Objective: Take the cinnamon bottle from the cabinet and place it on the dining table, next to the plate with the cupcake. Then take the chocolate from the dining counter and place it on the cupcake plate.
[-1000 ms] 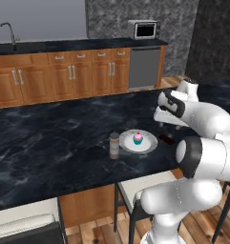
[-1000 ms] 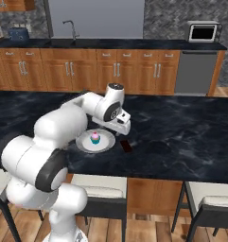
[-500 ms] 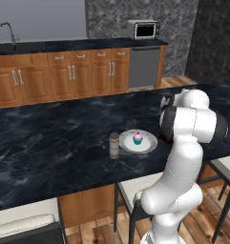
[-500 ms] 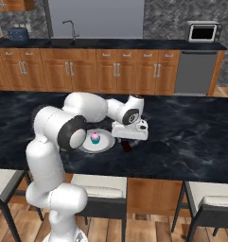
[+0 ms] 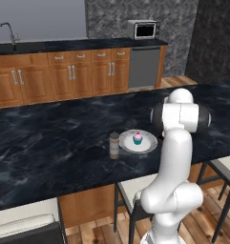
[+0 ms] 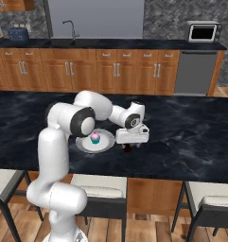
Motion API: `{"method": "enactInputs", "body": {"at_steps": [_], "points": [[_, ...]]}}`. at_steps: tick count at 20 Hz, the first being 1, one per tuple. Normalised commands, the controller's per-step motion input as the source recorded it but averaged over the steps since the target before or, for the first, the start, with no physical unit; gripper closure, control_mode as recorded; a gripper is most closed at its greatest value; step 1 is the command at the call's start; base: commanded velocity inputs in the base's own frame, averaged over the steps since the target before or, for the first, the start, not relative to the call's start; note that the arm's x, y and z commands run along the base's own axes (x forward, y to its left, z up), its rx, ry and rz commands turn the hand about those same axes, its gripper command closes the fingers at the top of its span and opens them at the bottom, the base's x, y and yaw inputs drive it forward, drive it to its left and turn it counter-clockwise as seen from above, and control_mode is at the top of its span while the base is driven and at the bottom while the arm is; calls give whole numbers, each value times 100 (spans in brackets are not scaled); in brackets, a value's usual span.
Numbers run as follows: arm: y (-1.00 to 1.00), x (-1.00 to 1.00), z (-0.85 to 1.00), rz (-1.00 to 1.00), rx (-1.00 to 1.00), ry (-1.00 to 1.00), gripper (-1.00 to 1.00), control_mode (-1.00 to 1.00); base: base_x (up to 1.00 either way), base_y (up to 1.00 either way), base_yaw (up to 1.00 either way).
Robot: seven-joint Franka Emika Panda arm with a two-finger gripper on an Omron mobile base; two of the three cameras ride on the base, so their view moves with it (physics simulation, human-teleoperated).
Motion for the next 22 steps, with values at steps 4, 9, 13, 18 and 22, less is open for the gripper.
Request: {"method": "enactInputs", "body": {"at_steps": [4,9,13,18,22], "points": [[23,-16,-3,10,-9,-11,-100,-100,0,0,0],[34,-28,-9,1,-11,-20,-100,-100,0,0,0],[-7,14,-41,0,-1,-7,-100,-100,0,0,0],[-27,35,-27,0,0,0,-100,-100,0,0,0],[0,7,-31,0,0,0,100,-100,0,0,0]]}}
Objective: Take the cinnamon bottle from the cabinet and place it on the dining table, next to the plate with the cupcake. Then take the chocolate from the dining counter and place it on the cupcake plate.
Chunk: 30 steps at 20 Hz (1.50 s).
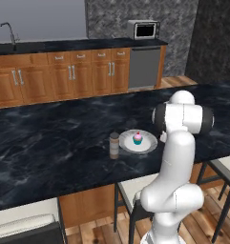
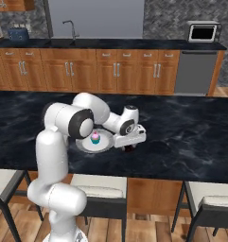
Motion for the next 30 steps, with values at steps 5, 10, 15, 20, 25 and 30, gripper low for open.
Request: {"method": "enactInputs", "body": {"at_steps": [5,10,15,20,25,30], "points": [[3,0,13,0,0,-1,100,-100,0,0,0],[53,-13,82,2,-2,-1,100,-100,0,0,0],[99,-29,63,6,-1,0,100,-100,0,0,0],[78,-12,0,1,0,5,100,-100,0,0,0],[7,0,-10,-6,0,1,100,-100,0,0,0],[-5,3,-3,-9,0,0,-100,-100,0,0,0]]}}
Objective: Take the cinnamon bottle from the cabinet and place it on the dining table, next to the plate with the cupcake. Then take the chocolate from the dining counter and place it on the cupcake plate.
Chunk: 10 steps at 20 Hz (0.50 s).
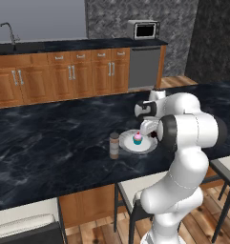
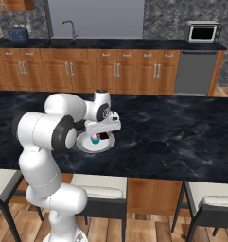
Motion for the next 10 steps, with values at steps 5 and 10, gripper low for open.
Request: {"method": "enactInputs", "body": {"at_steps": [5,10], "points": [[0,42,-12,-4,0,0,-100,-100,0,0,0],[1,3,7,-1,0,0,-100,-100,0,0,0]]}}
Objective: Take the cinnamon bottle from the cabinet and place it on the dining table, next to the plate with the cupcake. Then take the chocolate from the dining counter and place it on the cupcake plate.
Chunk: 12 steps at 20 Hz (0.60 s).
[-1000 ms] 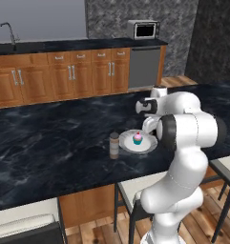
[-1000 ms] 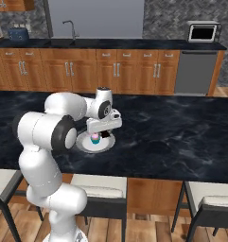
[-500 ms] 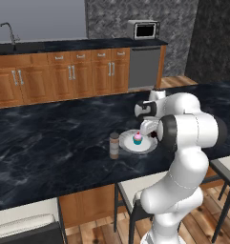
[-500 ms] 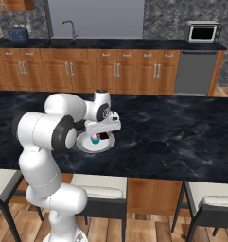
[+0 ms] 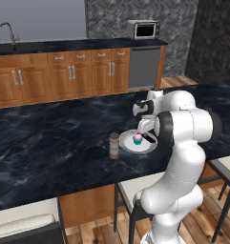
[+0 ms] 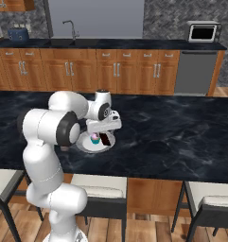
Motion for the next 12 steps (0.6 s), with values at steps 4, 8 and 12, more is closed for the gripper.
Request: {"method": "enactInputs", "body": {"at_steps": [4,8,12], "points": [[0,-27,74,-3,0,0,-100,-100,0,0,0],[7,-71,82,-2,-2,-8,-100,-100,0,0,0],[-21,-74,36,-2,-6,-26,-100,-100,0,0,0]]}}
